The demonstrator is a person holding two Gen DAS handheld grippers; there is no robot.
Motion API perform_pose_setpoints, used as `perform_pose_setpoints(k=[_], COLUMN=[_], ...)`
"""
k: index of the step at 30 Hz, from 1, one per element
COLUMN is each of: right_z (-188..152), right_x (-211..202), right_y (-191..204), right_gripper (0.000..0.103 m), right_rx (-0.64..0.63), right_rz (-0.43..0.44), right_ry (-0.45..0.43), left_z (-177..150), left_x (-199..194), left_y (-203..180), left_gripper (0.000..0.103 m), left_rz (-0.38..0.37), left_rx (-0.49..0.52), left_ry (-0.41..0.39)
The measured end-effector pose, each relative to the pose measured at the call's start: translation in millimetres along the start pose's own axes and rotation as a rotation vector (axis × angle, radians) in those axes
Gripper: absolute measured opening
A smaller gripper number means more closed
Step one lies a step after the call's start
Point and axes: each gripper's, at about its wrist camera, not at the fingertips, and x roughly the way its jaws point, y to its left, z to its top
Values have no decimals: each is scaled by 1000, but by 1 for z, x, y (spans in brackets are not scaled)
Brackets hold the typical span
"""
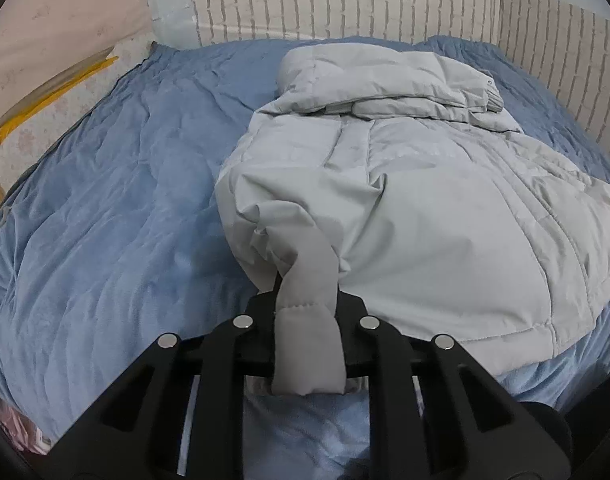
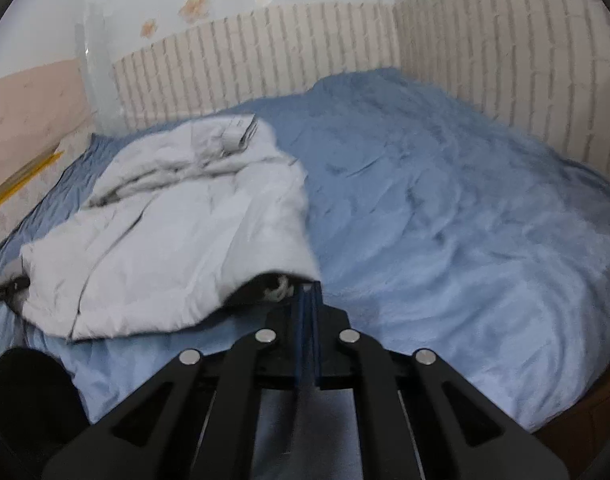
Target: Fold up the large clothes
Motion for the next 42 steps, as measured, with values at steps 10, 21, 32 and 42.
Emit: perform_pose_setpoints(k=[10,21,32,42], right_z=[31,-21,-9,5], right_x=[-45,-2,44,18], right_y=[-20,-52,10,37], right_gripper=[0,75,74,18], right_rx=[53,250,18,-112], right_rz=[-53,-10,103,2], right_ry=[-69,17,91,9], left_z=[1,-17,-18,-14], left_x=[-8,-2,16,11], left_y=[2,11,9,1], left_gripper=[16,22,21,19], left_rz=[-14,-40,-74,-16], left_rx=[-62,-90,-71,-38], left_ry=[-14,-10,-3,-20])
